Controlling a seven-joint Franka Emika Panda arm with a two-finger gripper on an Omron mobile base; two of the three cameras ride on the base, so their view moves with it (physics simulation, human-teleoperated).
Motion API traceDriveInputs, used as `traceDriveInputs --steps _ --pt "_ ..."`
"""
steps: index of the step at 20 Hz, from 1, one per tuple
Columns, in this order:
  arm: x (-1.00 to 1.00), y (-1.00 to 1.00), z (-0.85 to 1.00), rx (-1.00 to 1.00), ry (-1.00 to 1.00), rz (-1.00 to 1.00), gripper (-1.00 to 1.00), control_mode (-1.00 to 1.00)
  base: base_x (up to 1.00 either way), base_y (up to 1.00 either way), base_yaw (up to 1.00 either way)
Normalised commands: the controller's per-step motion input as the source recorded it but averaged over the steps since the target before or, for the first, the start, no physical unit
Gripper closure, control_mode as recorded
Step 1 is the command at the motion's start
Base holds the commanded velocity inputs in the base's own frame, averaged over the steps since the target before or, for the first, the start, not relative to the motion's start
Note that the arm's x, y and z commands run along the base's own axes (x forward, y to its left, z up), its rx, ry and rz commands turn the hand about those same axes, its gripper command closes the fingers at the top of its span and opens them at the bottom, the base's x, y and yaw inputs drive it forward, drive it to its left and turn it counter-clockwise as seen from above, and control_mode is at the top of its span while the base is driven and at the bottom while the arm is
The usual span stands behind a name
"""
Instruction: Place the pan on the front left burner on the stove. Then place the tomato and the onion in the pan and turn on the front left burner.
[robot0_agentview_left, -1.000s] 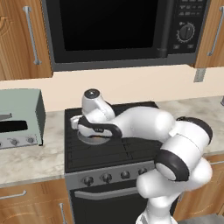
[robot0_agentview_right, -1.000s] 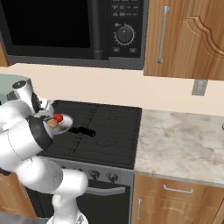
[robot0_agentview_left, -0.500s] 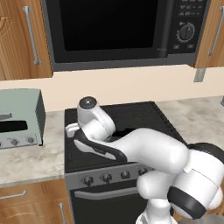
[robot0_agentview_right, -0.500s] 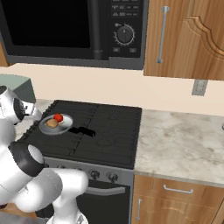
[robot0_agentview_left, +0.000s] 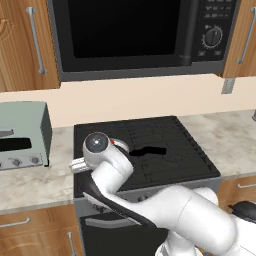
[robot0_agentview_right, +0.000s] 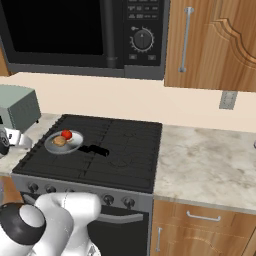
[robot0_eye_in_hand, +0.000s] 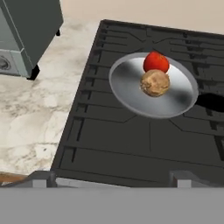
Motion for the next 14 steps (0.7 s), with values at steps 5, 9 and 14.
traceDriveInputs --steps 5,9,14 --pt "-0.51 0.16 0.0 -0.02 -0.17 0.0 -1.0 -1.0 0.0 0.0 0.0" --pt "-0.37 0.07 0.0 -0.01 -0.23 0.0 -1.0 -1.0 0.0 0.0 0.0" --pt "-0.44 0.02 0.0 0.0 -0.27 0.0 -1.0 -1.0 0.0 0.0 0.0"
